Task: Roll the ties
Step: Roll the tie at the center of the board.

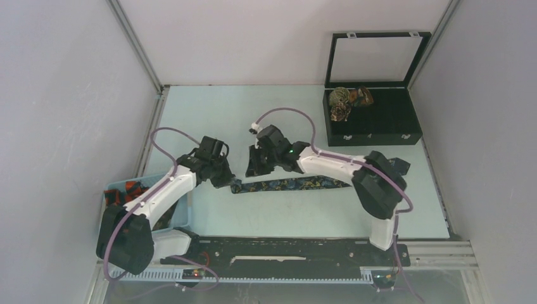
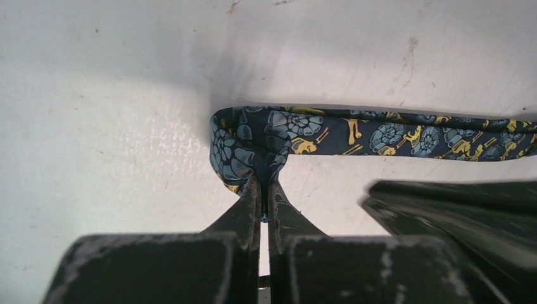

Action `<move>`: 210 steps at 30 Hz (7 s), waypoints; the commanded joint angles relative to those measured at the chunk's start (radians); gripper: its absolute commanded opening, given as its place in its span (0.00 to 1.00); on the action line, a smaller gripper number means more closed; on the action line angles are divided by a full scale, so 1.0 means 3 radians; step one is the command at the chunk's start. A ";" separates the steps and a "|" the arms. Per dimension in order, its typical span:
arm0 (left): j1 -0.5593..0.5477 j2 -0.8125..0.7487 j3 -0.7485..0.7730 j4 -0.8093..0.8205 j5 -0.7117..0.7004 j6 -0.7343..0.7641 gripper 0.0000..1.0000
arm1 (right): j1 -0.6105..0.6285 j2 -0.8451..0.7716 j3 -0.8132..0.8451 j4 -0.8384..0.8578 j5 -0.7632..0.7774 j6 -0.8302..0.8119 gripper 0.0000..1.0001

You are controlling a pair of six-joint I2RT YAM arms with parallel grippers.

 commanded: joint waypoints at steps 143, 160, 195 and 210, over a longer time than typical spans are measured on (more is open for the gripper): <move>-0.0161 -0.0411 -0.1150 0.1752 0.0124 0.0725 0.59 | -0.0365 0.0404 -0.0606 0.1048 -0.0934 0.0234 0.04; -0.0079 0.0056 -0.1100 0.2024 0.0336 0.0754 0.48 | -0.0438 0.0547 -0.0603 0.1011 -0.0986 0.0250 0.02; -0.0490 -0.0368 -0.0783 0.1277 -0.0754 0.0182 0.00 | -0.0399 0.0007 -0.0484 0.0496 -0.0752 -0.0054 0.19; -0.0490 -0.0564 -0.0807 0.1092 -0.0870 0.0091 0.00 | -0.0278 0.0092 -0.0357 0.0461 -0.0658 -0.0025 0.18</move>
